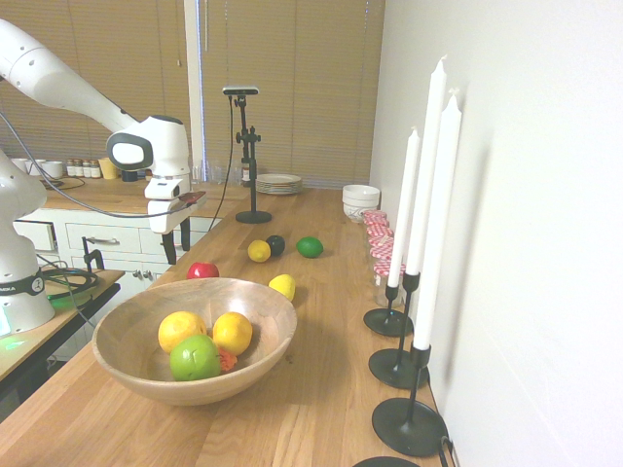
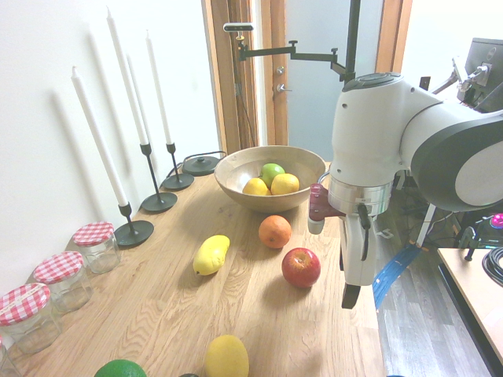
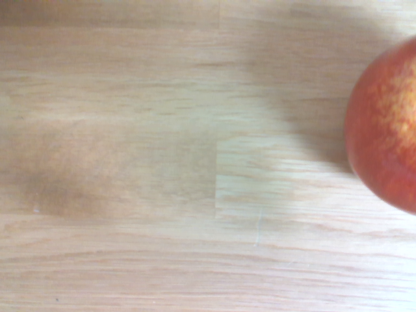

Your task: Take pear out of the basket

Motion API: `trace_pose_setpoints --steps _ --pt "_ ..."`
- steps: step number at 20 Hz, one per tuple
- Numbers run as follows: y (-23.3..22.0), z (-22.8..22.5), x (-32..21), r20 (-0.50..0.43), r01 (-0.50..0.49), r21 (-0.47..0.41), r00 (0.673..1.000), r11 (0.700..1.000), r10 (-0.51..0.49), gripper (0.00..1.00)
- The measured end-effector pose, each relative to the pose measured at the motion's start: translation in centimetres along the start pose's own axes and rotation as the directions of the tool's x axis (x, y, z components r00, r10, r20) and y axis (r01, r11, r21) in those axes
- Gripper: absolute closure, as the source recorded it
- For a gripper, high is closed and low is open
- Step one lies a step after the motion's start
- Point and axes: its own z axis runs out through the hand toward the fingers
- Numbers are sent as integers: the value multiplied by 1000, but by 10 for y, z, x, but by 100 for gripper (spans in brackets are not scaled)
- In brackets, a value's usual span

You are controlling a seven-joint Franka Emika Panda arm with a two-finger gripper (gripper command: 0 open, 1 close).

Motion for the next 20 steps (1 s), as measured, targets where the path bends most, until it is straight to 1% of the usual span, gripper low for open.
trace_pose_setpoints --steps 4,8,13,20 --pt "-1 -4 4 -8 -4 8 1000 1000 4 0" --pt "-1 -32 31 -52 -38 41 998 998 40 0" --pt "5 -63 86 -83 -104 71 991 992 110 0" --pt "40 -83 178 -94 -193 78 975 978 200 0"
